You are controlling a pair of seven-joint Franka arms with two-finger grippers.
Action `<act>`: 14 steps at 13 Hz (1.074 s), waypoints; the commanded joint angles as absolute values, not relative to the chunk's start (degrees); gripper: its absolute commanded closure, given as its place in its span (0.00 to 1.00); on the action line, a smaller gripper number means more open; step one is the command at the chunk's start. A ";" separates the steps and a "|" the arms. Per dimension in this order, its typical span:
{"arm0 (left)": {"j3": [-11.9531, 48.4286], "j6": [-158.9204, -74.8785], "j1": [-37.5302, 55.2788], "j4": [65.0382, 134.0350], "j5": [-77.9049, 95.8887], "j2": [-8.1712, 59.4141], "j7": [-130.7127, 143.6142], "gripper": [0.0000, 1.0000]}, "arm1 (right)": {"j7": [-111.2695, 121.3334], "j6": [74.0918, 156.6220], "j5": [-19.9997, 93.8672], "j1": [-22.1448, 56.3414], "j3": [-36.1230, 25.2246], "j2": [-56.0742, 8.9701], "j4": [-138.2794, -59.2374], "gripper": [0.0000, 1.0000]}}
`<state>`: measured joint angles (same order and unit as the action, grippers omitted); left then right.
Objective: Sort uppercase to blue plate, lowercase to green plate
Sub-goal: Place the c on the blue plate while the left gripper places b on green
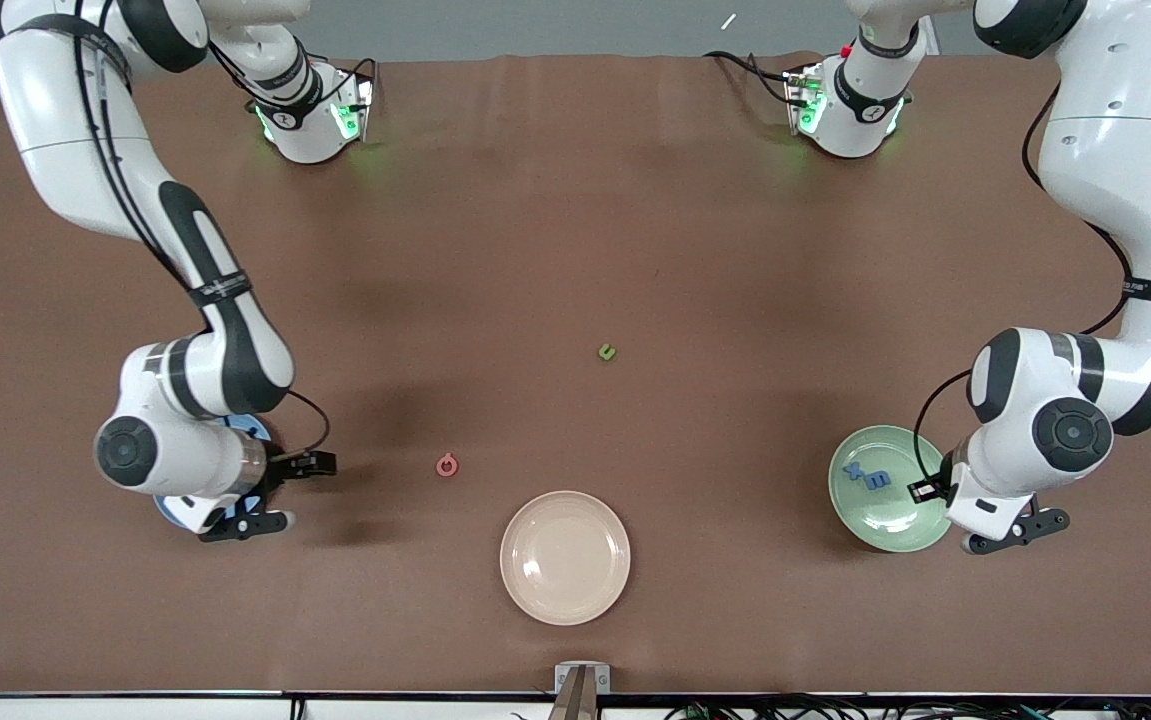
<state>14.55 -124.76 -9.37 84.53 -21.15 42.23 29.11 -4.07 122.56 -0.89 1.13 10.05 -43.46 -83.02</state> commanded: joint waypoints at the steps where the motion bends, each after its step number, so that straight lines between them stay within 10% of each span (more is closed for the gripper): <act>1: 15.03 -127.25 -10.37 84.81 -22.76 43.41 27.25 0.83 | -11.23 125.15 -0.96 5.43 9.49 -42.71 -83.94 0.11; 5: 15.03 -127.53 -10.20 84.90 -22.68 43.86 27.42 0.56 | -19.67 130.06 -1.23 12.37 8.27 -43.41 -84.46 0.11; 6: 14.94 -127.53 -10.02 84.90 -22.76 44.03 27.42 0.02 | -21.43 132.34 -1.23 14.39 7.39 -44.46 -84.55 0.11; 14: 22.56 -120.07 -7.73 85.43 -22.24 40.87 34.86 0.00 | -24.43 139.13 -1.67 20.13 4.13 -48.60 -84.81 0.19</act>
<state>18.99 -122.87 -8.64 84.35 -21.48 42.76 30.34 -23.23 138.19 -1.04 19.69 4.64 -48.85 -84.29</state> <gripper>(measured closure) 0.000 0.137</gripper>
